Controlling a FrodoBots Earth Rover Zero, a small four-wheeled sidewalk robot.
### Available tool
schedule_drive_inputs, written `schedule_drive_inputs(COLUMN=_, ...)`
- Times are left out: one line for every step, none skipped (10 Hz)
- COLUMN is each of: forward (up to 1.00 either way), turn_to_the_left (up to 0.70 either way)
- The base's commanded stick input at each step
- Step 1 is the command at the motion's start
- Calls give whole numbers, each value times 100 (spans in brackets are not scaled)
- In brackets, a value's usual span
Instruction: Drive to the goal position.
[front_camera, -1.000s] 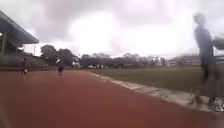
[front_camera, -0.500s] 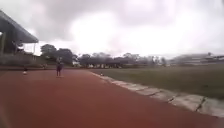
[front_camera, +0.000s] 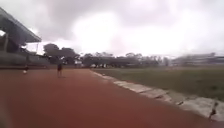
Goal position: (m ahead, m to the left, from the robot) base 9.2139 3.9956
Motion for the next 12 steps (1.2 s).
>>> schedule_drive_inputs(forward=50, turn_to_the_left=2)
schedule_drive_inputs(forward=50, turn_to_the_left=2)
schedule_drive_inputs(forward=50, turn_to_the_left=2)
schedule_drive_inputs(forward=50, turn_to_the_left=2)
schedule_drive_inputs(forward=50, turn_to_the_left=2)
schedule_drive_inputs(forward=50, turn_to_the_left=2)
schedule_drive_inputs(forward=50, turn_to_the_left=2)
schedule_drive_inputs(forward=50, turn_to_the_left=16)
schedule_drive_inputs(forward=50, turn_to_the_left=49)
schedule_drive_inputs(forward=50, turn_to_the_left=52)
schedule_drive_inputs(forward=50, turn_to_the_left=38)
schedule_drive_inputs(forward=50, turn_to_the_left=5)
